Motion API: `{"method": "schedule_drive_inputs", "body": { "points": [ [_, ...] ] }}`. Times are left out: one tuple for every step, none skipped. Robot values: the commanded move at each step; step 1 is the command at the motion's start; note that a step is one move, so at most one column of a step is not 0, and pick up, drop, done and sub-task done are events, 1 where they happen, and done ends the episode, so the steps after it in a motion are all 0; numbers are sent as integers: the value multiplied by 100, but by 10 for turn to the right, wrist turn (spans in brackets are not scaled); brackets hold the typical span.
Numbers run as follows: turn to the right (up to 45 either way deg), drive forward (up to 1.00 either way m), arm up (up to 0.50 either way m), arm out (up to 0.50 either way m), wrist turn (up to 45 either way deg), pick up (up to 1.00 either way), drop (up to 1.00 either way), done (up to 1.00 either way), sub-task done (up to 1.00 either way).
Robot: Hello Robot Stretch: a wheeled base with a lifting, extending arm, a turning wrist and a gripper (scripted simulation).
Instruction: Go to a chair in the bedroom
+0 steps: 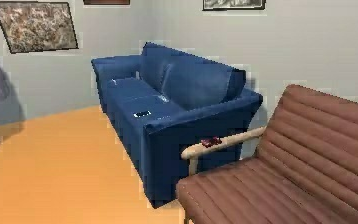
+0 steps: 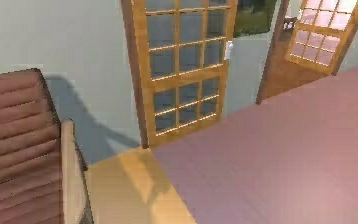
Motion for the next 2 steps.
{"method": "schedule_drive_inputs", "body": {
  "points": [
    [-450, 0, 0, 0, 0, 0, 0, 0, 0],
    [-390, 0, 0, 0, 0, 0, 0, 0, 0]
  ]
}}
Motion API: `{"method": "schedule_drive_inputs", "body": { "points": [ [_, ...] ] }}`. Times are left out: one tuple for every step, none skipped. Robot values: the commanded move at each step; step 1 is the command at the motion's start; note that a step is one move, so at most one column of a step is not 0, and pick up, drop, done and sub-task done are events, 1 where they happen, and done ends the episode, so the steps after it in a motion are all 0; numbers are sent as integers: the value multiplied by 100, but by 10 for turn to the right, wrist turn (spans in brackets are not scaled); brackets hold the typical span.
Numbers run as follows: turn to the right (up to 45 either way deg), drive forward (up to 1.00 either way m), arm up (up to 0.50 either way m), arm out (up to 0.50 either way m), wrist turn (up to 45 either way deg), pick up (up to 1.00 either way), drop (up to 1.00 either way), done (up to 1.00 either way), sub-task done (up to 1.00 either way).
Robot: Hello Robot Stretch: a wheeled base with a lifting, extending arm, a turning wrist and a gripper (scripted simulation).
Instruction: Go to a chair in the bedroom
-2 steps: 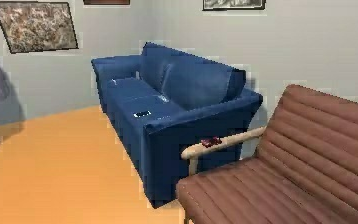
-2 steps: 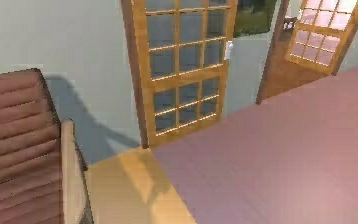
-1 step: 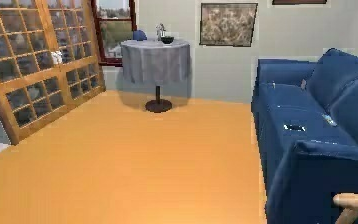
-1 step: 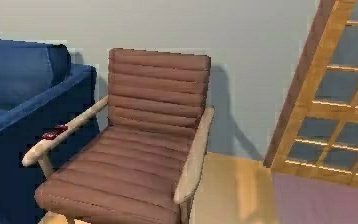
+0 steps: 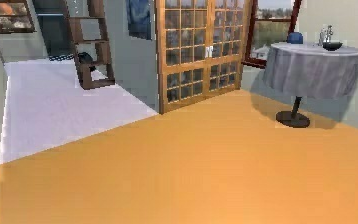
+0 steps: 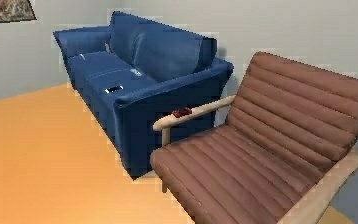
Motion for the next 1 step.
{"method": "schedule_drive_inputs", "body": {
  "points": [
    [0, 20, 0, 0, 0, 0, 0, 0, 0]
  ]
}}
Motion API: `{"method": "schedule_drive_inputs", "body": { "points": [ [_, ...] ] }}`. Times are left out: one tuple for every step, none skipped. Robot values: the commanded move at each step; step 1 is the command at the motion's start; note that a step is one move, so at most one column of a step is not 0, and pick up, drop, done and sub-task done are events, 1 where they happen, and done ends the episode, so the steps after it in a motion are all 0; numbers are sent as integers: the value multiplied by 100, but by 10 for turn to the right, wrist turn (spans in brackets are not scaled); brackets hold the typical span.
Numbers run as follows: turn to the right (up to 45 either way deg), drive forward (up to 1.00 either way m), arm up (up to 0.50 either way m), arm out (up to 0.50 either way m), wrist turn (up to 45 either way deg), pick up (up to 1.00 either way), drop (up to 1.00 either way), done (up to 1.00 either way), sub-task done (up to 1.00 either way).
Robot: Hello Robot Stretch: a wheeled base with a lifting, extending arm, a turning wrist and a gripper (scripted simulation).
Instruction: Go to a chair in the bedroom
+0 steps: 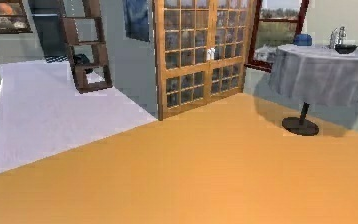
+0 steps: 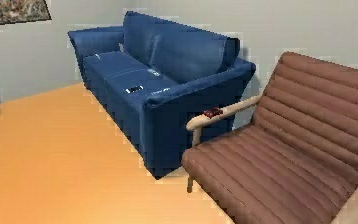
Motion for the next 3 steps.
{"method": "schedule_drive_inputs", "body": {
  "points": [
    [-360, 0, 0, 0, 0, 0, 0, 0, 0],
    [0, 50, 0, 0, 0, 0, 0, 0, 0],
    [-450, 0, 0, 0, 0, 0, 0, 0, 0]
  ]
}}
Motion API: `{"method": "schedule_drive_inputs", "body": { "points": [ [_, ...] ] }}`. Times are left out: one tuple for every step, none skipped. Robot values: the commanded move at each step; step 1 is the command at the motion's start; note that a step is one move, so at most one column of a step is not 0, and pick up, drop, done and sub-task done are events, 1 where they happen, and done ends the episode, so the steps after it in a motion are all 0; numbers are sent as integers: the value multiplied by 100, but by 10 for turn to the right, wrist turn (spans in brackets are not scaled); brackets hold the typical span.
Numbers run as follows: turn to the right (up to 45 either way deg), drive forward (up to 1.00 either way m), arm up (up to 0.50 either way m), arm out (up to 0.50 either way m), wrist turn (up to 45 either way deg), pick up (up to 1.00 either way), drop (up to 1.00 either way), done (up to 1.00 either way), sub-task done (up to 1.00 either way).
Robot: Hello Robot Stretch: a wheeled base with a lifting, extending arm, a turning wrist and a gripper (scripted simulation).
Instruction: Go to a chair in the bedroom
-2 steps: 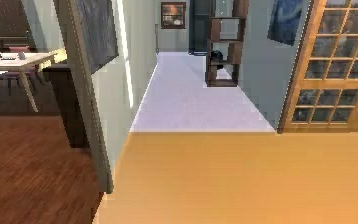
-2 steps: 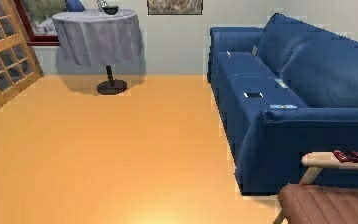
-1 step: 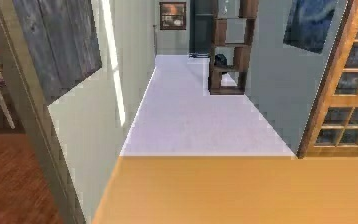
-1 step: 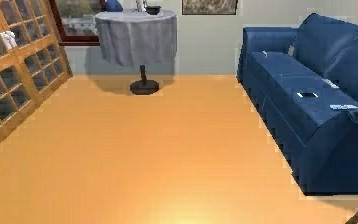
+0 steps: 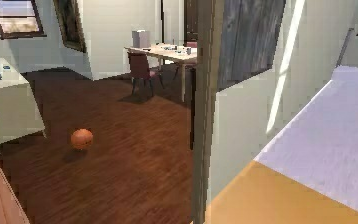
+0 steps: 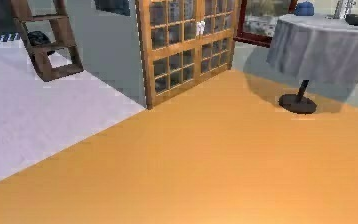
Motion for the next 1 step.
{"method": "schedule_drive_inputs", "body": {
  "points": [
    [-240, 0, 0, 0, 0, 0, 0, 0, 0]
  ]
}}
